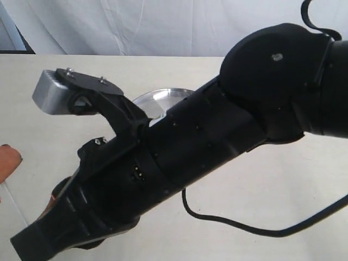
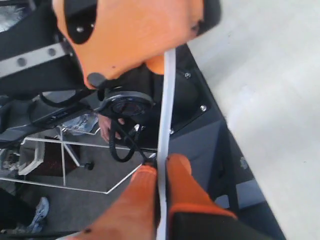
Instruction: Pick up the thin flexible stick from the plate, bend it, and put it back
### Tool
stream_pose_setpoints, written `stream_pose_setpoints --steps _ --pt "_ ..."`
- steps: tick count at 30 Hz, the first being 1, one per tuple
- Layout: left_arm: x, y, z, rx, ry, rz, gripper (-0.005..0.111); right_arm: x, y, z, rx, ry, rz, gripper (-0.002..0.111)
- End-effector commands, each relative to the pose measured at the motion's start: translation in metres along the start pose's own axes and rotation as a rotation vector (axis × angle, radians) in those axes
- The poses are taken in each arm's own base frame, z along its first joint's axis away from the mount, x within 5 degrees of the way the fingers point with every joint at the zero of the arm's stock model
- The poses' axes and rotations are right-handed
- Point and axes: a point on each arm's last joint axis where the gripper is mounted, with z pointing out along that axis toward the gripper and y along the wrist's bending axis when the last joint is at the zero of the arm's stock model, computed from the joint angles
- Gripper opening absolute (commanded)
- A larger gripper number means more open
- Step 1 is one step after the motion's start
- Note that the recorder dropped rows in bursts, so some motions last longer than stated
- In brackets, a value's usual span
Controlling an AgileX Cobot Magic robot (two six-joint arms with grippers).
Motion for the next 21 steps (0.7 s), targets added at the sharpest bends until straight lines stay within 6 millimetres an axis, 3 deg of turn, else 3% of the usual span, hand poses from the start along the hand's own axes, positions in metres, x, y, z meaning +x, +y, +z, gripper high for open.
stream_pose_setpoints --steps 1,12,15,19,21 --pt "0.004 0.003 0.0 -0.02 0.038 0.083 0.0 -0.001 0.014 -0.002 -0.117 -0.002 0.02 -0.001" --pt "0.003 0.001 0.0 -0.007 0.024 0.053 0.0 -0.005 0.0 -0.002 0.033 -0.044 -0.051 0.0" --pt "0.002 0.001 0.0 0.001 0.017 0.035 0.0 -0.009 -0.005 -0.002 0.092 -0.087 -0.066 0.015" --pt "0.002 0.001 0.0 -0.004 0.012 0.032 0.0 -0.012 -0.008 -0.003 0.128 -0.119 -0.072 0.057" --pt "0.001 0.001 0.0 -0.001 0.008 0.023 0.0 -0.013 -0.01 -0.003 0.152 -0.129 -0.085 0.071"
